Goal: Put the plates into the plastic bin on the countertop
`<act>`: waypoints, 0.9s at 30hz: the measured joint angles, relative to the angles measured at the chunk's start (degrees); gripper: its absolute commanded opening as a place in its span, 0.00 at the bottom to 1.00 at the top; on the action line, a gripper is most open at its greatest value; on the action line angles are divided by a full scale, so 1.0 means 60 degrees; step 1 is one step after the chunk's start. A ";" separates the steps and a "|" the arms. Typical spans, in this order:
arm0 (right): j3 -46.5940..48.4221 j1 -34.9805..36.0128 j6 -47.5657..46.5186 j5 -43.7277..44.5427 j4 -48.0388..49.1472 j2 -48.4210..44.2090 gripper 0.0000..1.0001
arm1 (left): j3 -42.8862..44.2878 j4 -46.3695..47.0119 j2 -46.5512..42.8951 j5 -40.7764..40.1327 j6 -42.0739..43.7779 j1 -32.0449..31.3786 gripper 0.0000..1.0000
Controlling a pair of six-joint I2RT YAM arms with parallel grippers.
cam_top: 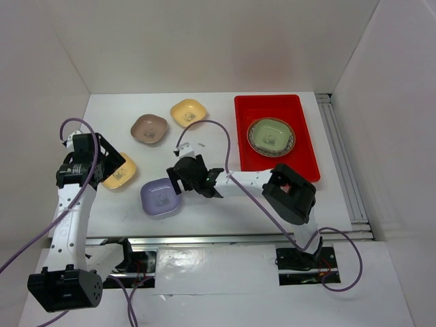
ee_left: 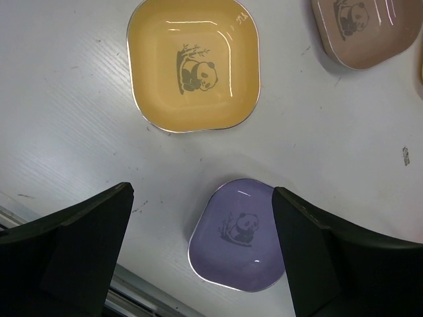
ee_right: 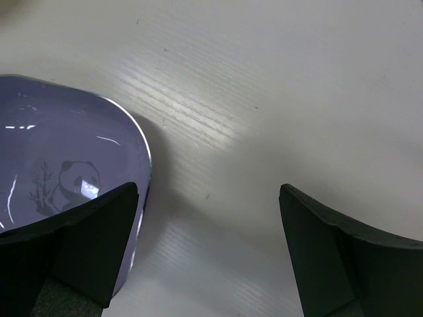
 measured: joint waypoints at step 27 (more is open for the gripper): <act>0.1202 0.0521 0.0506 -0.0098 -0.0164 0.1096 0.00 | 0.0000 0.0055 -0.0168 0.0044 0.0178 0.0000 1.00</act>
